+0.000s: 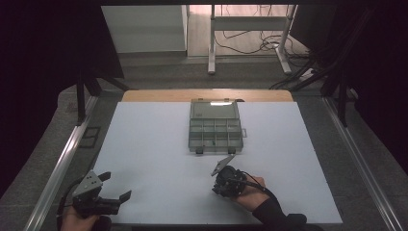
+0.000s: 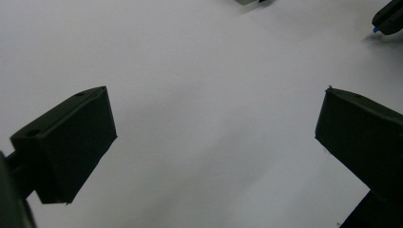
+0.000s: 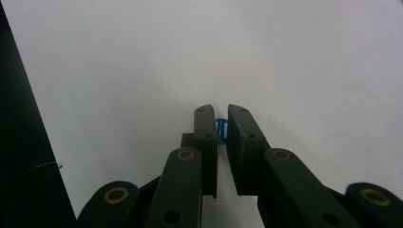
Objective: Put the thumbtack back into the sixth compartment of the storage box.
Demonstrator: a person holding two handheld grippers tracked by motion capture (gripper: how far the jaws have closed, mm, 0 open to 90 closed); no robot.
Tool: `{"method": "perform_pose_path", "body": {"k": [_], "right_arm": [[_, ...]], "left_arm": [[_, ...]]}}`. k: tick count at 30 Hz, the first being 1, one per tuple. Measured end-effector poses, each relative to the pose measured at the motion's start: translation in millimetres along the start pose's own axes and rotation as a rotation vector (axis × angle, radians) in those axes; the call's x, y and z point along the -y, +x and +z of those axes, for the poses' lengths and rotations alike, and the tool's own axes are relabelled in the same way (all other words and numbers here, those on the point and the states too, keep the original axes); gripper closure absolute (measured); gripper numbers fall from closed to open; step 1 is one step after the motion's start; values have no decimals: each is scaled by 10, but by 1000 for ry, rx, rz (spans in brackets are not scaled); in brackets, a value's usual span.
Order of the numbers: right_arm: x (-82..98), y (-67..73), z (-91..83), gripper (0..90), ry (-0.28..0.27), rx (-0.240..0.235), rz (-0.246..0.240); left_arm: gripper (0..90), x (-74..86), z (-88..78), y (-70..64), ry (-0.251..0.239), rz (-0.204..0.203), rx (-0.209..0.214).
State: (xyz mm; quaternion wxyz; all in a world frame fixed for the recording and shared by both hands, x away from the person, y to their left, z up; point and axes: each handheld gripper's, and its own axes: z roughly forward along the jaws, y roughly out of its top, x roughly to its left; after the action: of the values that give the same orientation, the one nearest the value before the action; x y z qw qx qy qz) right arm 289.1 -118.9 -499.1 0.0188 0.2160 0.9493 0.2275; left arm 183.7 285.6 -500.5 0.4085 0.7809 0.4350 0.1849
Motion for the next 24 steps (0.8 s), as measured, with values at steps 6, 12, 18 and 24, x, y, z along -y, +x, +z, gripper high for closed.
{"method": "perform_pose_path", "body": {"k": [6, 12, 18, 24], "right_arm": [[-6, -19, -26, 820, -18, 4, 16], [-22, -47, -75, 818, -46, 7, 37], [-38, -81, -103, 818, -69, 15, 51], [-70, -114, -124, 818, -91, 26, 58]], "left_arm": [[1, -1, 1, -1, 1, 2, 0], [1, -1, 2, -3, 3, 4, 0], [1, -3, 4, -6, 4, 6, 0], [2, -3, 5, -6, 5, 7, 0]]}}
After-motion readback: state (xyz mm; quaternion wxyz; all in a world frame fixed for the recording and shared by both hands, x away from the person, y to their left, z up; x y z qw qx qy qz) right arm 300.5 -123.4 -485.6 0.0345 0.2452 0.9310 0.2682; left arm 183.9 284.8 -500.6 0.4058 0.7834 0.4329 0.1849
